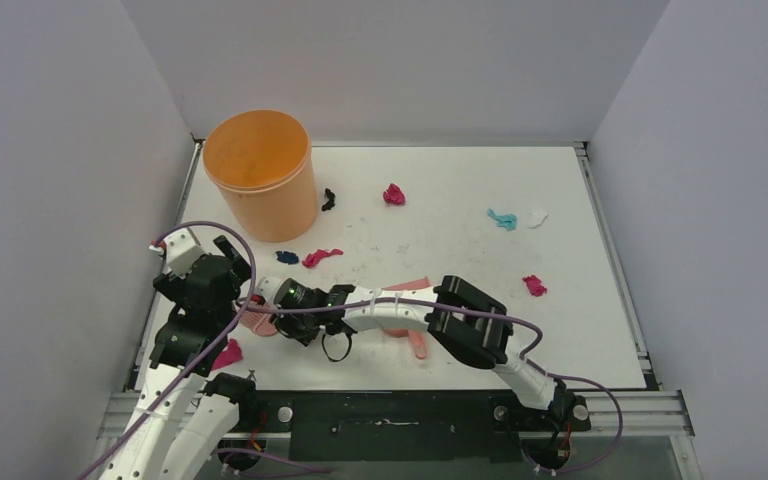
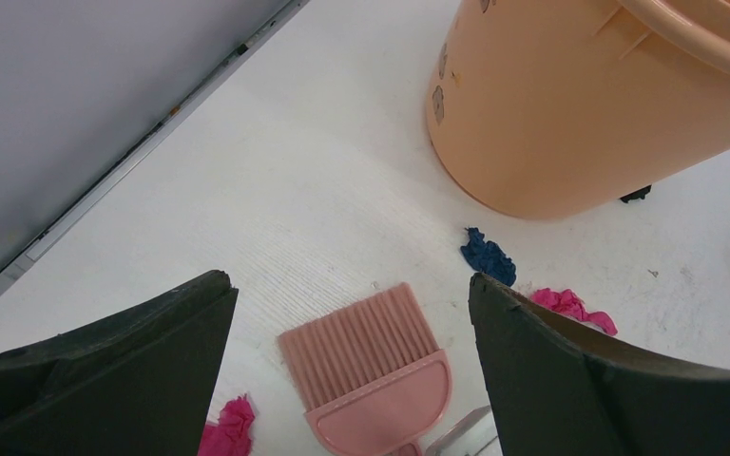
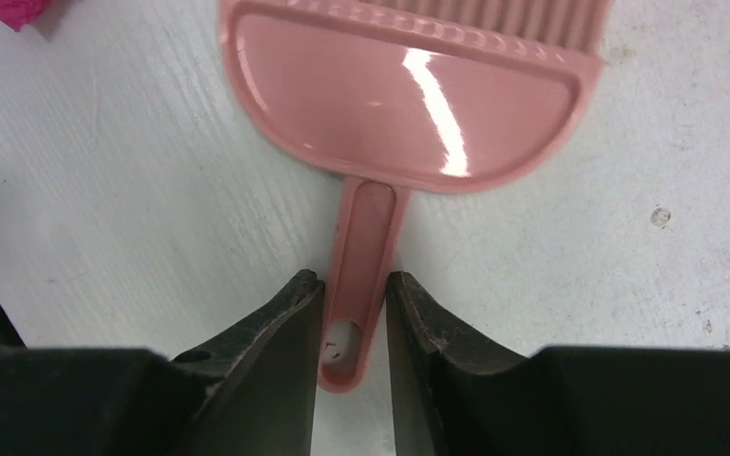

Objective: Sweep away the paper scraps from the table

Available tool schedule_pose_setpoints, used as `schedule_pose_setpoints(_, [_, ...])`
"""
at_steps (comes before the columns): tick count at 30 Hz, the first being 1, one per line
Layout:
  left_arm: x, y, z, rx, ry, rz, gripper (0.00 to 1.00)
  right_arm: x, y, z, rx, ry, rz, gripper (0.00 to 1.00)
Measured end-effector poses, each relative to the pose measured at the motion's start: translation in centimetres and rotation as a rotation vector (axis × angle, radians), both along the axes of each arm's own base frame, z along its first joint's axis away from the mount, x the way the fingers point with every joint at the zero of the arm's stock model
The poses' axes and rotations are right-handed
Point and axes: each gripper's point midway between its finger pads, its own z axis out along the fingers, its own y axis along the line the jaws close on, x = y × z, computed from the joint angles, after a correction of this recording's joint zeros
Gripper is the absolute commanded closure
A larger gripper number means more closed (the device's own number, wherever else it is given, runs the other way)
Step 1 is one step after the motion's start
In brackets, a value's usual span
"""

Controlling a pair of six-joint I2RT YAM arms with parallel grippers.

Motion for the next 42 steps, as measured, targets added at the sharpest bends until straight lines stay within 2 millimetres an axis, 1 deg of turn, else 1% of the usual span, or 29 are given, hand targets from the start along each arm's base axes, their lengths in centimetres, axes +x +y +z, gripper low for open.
schedule_pose_setpoints(3, [0.1,0.0,0.0,-0.001,-0.003,-0.001,0.07,0.5,-0.3,0.0,0.02,0.017,0.015,0.85])
schedule_pose_setpoints(5, [0.1,-0.1,0.0,-0.002,-0.001,-0.004,0.07,1.1,-1.0,0.1,0.029,0.035,0.035,0.9])
schedule_pose_setpoints(7, [0.2,-0.2,-0.1,-0.001,0.005,-0.012,0.08,2.6,-2.5,0.2,0.027,0.056,0.047,0.94])
schedule_pose_setpoints(10, [0.4,-0.5,-0.3,-0.004,0.015,-0.027,0.08,5.5,-5.6,0.3,0.01,0.066,0.038,0.95])
schedule_pose_setpoints(12, [0.6,-0.8,-0.4,-0.008,0.019,-0.042,0.1,7.1,-7.6,0.9,0.009,0.072,0.031,0.95])
schedule_pose_setpoints(14, [0.7,-1.1,-0.4,-0.011,0.017,-0.063,0.13,8.7,-9.9,1.9,0.023,0.082,0.019,0.95])
schedule_pose_setpoints(16, [1.0,-1.7,-0.2,-0.01,0.009,-0.103,0.14,9.5,-11.6,3.4,0.06,0.092,0.019,0.95])
schedule_pose_setpoints(17, [1.2,-2.0,-0.2,-0.01,0.004,-0.119,0.15,9.7,-12.0,4.1,0.079,0.098,0.022,0.95])
schedule_pose_setpoints(21, [1.8,-3.8,-0.4,-0.002,-0.002,-0.225,0.16,10.0,-13.7,7.8,0.194,0.121,0.05,0.95])
schedule_pose_setpoints(24, [2.4,-6.3,-1.0,0.006,0.011,-0.358,0.23,10.3,-14.7,9.7,0.262,0.144,0.061,0.95])
schedule_pose_setpoints(26, [2.7,-9.2,-1.4,0.005,0.02,-0.505,0.28,10.2,-15.5,10.5,0.289,0.17,0.075,0.95])
schedule_pose_setpoints(28, [2.7,-12.1,-1.6,-0.002,0.022,-0.651,0.28,9.9,-16.1,10.8,0.301,0.198,0.091,0.95])
schedule_pose_setpoints(30, [2.0,-15.1,-1.7,-0.006,0.016,-0.808,0.27,9.5,-17.1,10.6,0.306,0.24,0.097,0.95])
schedule_pose_setpoints(31, [1.4,-16.9,-1.5,-0.008,0.006,-0.902,0.27,9.1,-17.6,10.3,0.306,0.26,0.098,0.95])
schedule_pose_setpoints(33, [0.2,-19.4,-1.0,-0.001,-0.018,-1.048,0.25,8.0,-18.8,9.5,0.297,0.314,0.094,0.95])
schedule_pose_setpoints(35, [-1.7,-22.1,-0.4,0.011,-0.045,-1.222,0.24,6.8,-20.0,8.9,0.288,0.365,0.085,0.95])
schedule_pose_setpoints(36, [-3.0,-23.6,-0.1,0.023,-0.062,-1.317,0.24,6.4,-20.5,8.8,0.288,0.38,0.078,0.95])
schedule_pose_setpoints(37, [-4.0,-24.6,0.0,0.037,-0.075,-1.387,0.24,6.0,-21.0,8.8,0.29,0.39,0.07,0.95])
schedule_pose_setpoints(38, [-4.7,-25.2,0.1,0.053,-0.08,-1.433,0.24,5.6,-21.5,9.0,0.297,0.394,0.066,0.95])
schedule_pose_setpoints(39, [-5.7,-26.0,-0.1,0.084,-0.077,-1.493,0.24,5.3,-21.8,9.5,0.308,0.392,0.063,0.95])
schedule_pose_setpoints(40, [-6.2,-26.5,-0.1,0.105,-0.076,-1.528,0.25,5.0,-22.1,10.2,0.321,0.385,0.064,0.95])
schedule_pose_setpoints(42, [-7.6,-27.7,-0.2,0.173,-0.058,-1.61,0.25,4.7,-22.6,12.1,0.361,0.353,0.067,0.95])
